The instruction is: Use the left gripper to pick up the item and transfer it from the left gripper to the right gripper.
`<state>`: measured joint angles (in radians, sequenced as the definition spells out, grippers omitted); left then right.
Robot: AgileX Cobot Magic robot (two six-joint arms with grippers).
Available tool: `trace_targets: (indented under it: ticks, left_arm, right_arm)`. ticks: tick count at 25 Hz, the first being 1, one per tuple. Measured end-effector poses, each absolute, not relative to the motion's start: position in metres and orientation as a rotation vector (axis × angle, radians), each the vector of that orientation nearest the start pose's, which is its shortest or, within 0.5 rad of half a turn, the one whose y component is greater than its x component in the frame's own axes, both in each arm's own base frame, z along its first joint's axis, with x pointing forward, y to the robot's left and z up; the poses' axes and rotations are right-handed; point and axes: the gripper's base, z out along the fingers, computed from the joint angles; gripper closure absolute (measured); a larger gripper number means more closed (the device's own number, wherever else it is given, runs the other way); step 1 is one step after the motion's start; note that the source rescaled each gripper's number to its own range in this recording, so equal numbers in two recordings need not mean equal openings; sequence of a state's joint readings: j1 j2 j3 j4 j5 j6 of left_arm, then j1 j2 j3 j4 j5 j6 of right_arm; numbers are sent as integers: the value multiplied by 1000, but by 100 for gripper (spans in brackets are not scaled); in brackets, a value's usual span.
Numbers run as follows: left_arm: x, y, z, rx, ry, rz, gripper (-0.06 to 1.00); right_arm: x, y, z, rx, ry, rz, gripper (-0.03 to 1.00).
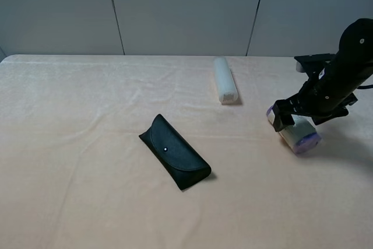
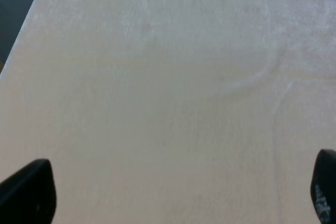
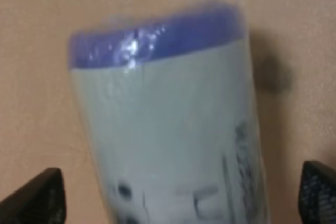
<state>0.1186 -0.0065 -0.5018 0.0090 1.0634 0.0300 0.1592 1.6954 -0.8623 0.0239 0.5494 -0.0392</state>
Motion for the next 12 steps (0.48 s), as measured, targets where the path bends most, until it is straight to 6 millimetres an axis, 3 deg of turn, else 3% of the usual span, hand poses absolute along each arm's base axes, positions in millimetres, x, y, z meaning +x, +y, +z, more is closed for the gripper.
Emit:
trace_targets:
  ticks: [6, 12]
  left_arm:
    - [-6, 0, 278, -91, 2038, 104, 2]
    - [-6, 0, 278, -91, 2038, 104, 2]
  right_arm:
    - [295, 48, 162, -244, 2853, 46, -3]
    - [299, 49, 216, -249, 2840, 49, -3]
